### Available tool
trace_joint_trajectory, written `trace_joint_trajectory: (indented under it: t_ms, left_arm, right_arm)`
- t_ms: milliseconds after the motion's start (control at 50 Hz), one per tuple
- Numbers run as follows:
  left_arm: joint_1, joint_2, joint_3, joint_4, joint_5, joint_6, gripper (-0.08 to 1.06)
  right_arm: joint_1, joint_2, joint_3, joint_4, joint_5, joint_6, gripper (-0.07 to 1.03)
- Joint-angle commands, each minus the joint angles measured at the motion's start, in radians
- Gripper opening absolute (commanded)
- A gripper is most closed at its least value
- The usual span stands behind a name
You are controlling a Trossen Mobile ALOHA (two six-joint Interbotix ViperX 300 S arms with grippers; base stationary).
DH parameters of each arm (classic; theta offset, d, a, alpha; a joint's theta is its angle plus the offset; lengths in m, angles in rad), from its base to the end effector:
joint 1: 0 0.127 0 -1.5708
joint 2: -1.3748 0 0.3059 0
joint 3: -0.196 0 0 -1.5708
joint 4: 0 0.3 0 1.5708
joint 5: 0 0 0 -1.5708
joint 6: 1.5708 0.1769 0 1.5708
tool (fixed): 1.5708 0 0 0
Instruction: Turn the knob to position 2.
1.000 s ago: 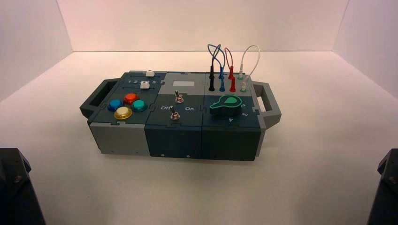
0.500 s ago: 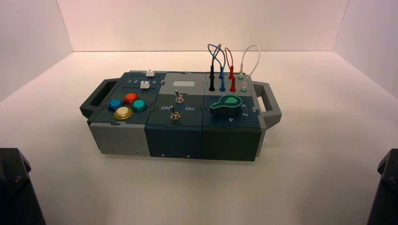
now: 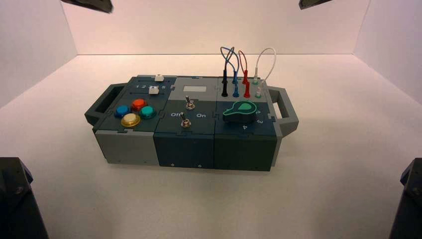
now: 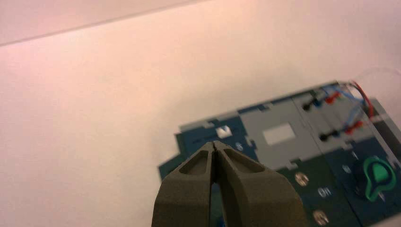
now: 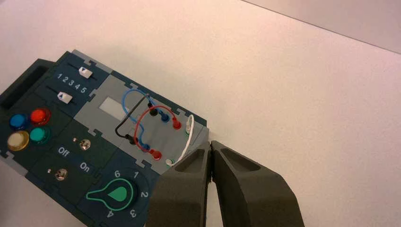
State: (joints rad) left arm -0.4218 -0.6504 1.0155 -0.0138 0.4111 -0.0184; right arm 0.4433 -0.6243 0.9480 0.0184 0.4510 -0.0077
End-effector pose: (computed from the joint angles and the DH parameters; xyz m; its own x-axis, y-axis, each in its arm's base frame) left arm 0.2479 -0.1123 0.1708 0.6488 -0.2972 -0.7005 0.3929 0.9192 -0.0260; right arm 0.2558 0.1230 0.1861 0.6421 0.3138 -0.6994 -0.4285 0.9035 0.0119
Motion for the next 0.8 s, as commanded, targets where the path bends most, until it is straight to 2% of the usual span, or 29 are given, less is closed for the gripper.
trace_joint_trajectory:
  t_ms: [20,240,380,480,540,600,640,800]
  left_arm:
    - [-0.041,0.014,-0.044,-0.008,0.032,-0.008,-0.03]
    - [-0.147,0.051,-0.077,-0.025,0.164,-0.014,-0.03]
    - [-0.219,0.084,-0.1,-0.037,0.218,-0.049,-0.03]
    - [-0.268,0.107,-0.11,-0.037,0.233,-0.078,-0.03]
    - [-0.273,0.112,-0.112,-0.037,0.235,-0.081,-0.03]
    - [-0.325,0.138,-0.126,-0.037,0.242,-0.103,-0.03]
    - [-0.336,0.144,-0.127,-0.037,0.244,-0.11,-0.03]
    - [-0.38,0.173,-0.13,-0.037,0.244,-0.137,-0.03]
  right_arm:
    - [0.002,-0.006,-0.037,0.003,0.014,0.002,-0.02]
    - [0.002,-0.011,-0.034,0.003,0.067,-0.002,-0.02]
    - [0.002,-0.012,-0.029,0.003,0.118,-0.002,-0.02]
    - [0.006,-0.015,-0.021,0.011,0.153,-0.002,-0.02]
    - [0.008,-0.015,-0.02,0.015,0.158,-0.002,-0.02]
    - [0.021,-0.015,-0.012,0.029,0.199,-0.003,-0.02]
    - [0.028,-0.015,-0.009,0.032,0.215,-0.003,-0.02]
    - [0.095,-0.057,0.026,0.037,0.252,-0.003,-0.02]
